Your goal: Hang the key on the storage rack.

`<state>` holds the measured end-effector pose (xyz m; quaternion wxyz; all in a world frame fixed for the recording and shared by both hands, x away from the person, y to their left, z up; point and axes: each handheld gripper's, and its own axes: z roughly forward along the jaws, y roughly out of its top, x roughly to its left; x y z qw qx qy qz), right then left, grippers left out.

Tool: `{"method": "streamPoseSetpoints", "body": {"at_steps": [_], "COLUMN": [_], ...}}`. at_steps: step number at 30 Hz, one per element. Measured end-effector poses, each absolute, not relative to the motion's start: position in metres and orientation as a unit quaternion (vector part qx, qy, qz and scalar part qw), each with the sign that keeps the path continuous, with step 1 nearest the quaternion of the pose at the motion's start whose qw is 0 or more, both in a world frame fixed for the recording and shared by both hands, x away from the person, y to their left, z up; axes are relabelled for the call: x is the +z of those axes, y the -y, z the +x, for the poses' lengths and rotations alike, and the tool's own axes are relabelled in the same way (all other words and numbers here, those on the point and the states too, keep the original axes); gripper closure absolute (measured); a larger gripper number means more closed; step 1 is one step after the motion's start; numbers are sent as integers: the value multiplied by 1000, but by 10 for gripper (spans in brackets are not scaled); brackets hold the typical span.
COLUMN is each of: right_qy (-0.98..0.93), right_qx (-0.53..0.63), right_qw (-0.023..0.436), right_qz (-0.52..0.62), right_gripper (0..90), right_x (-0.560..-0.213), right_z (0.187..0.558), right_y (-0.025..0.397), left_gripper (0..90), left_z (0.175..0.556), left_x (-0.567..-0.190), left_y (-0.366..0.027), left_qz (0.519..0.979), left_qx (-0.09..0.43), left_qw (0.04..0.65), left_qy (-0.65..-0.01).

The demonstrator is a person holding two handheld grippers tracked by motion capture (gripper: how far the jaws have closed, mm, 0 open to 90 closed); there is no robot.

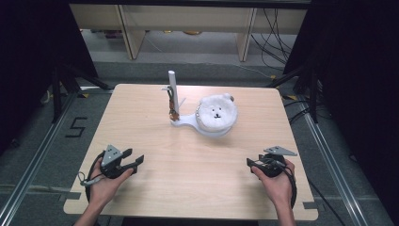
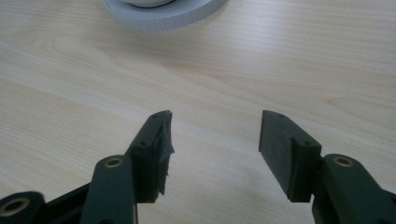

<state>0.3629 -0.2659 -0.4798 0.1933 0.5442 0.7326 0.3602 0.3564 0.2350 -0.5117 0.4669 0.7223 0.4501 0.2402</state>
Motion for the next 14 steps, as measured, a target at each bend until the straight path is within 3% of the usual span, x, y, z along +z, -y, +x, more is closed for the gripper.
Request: {"method": "streamPoseSetpoints", "body": {"at_steps": [14], "right_qy": [-734], "right_qx": [368], "right_qw": [179], "right_qz": [541], "right_gripper": [448], "right_x": [-484], "right_z": [363], "right_y": [264], "left_gripper": [373], "left_z": [348], "left_x": [-522], "left_y": [-226], "left_qz": [723], "left_qx": [269], "left_qw": [470], "left_qy": [-429]}}
